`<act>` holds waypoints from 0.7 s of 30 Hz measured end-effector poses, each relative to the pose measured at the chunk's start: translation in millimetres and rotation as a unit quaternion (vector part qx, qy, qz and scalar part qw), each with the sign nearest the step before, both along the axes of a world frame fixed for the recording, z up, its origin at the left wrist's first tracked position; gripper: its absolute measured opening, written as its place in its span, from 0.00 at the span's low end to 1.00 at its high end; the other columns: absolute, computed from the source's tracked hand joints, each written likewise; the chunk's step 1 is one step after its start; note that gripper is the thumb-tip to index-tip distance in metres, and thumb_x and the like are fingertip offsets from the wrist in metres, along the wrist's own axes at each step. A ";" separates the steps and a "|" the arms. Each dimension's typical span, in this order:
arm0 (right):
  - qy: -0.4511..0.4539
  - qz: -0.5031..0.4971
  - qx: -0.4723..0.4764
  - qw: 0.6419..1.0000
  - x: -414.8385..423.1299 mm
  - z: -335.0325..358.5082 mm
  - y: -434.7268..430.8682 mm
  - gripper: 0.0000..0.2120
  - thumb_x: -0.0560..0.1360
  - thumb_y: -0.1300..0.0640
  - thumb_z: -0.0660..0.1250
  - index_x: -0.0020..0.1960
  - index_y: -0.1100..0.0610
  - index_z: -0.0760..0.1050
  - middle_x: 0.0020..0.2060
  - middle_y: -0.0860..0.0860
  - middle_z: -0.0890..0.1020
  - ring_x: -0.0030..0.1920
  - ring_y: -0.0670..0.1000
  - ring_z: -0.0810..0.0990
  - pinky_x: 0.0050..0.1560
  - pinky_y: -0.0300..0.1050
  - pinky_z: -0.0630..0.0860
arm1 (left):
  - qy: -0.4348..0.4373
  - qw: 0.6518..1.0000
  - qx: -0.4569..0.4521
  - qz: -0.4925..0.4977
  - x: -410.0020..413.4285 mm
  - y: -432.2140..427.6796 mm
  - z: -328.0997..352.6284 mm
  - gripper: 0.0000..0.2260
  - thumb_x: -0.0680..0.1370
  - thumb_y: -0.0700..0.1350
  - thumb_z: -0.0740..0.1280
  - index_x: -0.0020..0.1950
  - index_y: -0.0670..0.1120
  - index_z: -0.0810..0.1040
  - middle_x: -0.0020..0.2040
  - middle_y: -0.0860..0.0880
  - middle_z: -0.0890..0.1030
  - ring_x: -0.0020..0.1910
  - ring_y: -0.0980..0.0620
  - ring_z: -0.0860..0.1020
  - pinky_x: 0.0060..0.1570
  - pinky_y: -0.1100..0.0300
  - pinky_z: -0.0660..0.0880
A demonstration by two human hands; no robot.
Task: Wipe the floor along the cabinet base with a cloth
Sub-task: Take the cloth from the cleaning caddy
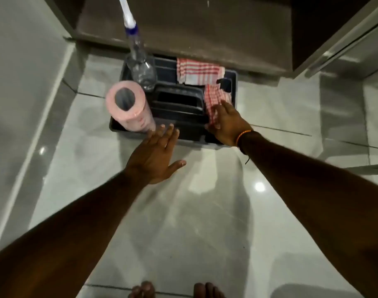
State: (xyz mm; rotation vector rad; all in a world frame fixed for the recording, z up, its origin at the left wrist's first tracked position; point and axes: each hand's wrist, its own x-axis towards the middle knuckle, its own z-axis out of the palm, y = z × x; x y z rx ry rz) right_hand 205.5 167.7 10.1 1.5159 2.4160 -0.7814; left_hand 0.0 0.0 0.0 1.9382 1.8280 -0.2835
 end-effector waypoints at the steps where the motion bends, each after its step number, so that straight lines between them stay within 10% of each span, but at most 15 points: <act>1: -0.001 0.007 0.022 1.000 -2.0 -12.2 3.9 0.41 0.84 0.45 0.70 0.87 0.61 0.55 0.88 0.62 0.53 0.88 0.64 0.52 0.89 0.55 0.53 | 0.010 1.000 0.002 -0.005 0.2 -0.1 -10.1 0.42 0.82 0.71 0.45 0.86 0.46 0.38 0.88 0.43 0.41 0.87 0.42 0.42 0.85 0.44 0.41; 6: -0.064 0.034 0.097 0.993 -15.7 -47.0 21.1 0.49 0.83 0.37 0.68 0.89 0.58 0.45 0.89 0.62 0.47 0.89 0.66 0.45 0.89 0.63 0.47 | 0.004 0.999 0.041 0.005 0.3 -4.1 -42.2 0.44 0.79 0.72 0.39 0.87 0.45 0.43 0.88 0.44 0.45 0.87 0.42 0.44 0.85 0.42 0.44; 10: -0.057 0.044 0.069 0.995 -30.8 -64.2 25.5 0.50 0.81 0.53 0.73 0.88 0.60 0.42 0.88 0.66 0.44 0.88 0.69 0.41 0.89 0.65 0.43 | -0.019 0.997 0.078 0.011 -4.2 -8.5 -53.6 0.42 0.81 0.71 0.42 0.87 0.44 0.49 0.88 0.43 0.51 0.87 0.42 0.48 0.85 0.42 0.45; 21: 0.138 -0.111 0.015 0.984 -27.7 25.1 -9.5 0.38 0.77 0.79 0.58 0.85 0.61 0.61 0.81 0.62 0.71 0.80 0.66 0.71 0.83 0.49 0.63 | -0.045 0.991 0.071 0.107 -31.5 -57.6 14.8 0.44 0.82 0.71 0.43 0.86 0.40 0.52 0.87 0.39 0.55 0.87 0.40 0.52 0.85 0.43 0.51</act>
